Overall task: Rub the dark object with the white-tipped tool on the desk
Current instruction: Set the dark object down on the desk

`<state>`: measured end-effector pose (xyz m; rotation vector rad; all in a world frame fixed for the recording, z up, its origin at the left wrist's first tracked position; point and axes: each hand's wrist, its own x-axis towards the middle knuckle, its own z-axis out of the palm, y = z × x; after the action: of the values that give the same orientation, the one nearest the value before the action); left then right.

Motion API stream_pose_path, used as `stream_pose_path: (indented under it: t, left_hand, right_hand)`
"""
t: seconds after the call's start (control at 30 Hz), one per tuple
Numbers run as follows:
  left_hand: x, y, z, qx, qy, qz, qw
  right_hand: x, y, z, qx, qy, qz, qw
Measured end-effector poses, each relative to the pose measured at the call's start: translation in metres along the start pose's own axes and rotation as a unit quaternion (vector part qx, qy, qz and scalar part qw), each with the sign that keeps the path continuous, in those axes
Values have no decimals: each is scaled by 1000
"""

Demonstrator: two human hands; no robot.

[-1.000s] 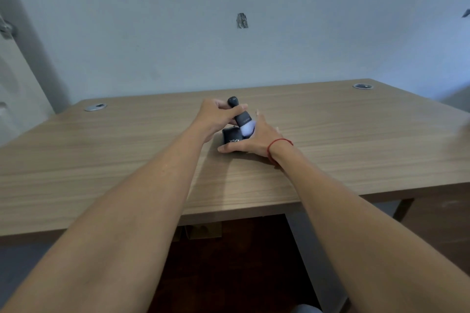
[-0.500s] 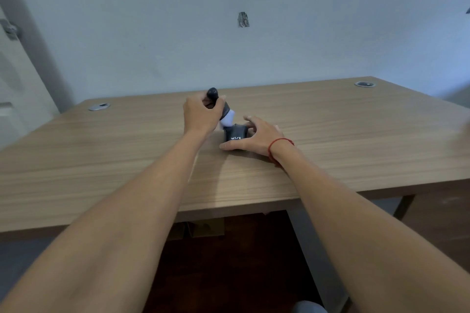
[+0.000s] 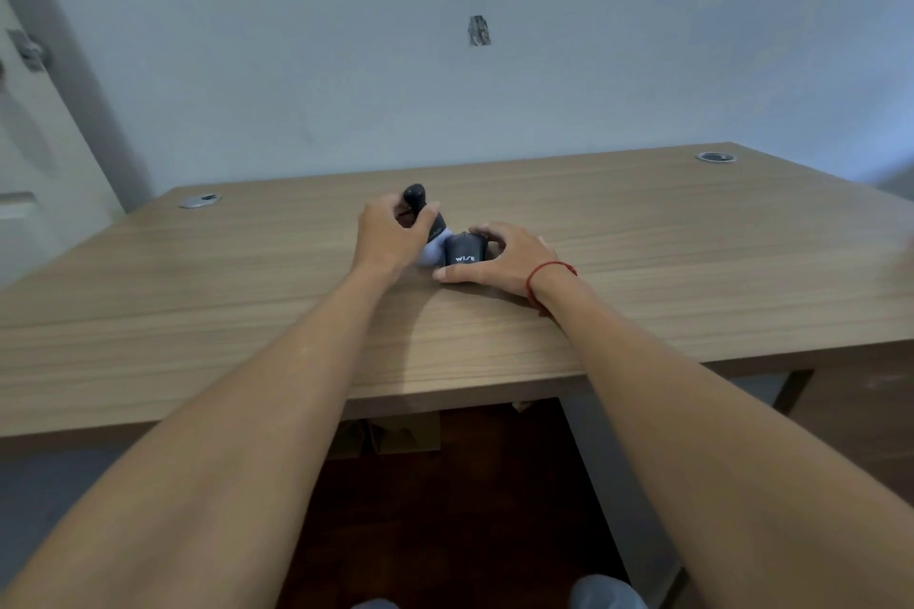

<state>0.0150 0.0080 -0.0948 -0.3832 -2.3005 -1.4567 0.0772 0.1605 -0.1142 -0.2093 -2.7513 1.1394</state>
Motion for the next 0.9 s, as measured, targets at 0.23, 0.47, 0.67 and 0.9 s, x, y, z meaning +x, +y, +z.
stream_pose_path:
  t: [0.23,0.47,0.67,0.9]
  left_hand:
    - [3,11,-8,-67,-18,-40,997]
    - [3,14,-6,-54,-19,-39,998]
    - [8,3,-4,-55,-46,-47,996]
    - [4,-13,-14,120,-20,63,991]
  right_hand:
    - [1,0,3,4,5,4,1000]
    - [1,0,4,2,11,6,1000]
    - [1,0,5,10,11,6,1000]
    - [3,2,4,5,13,-1,1000]
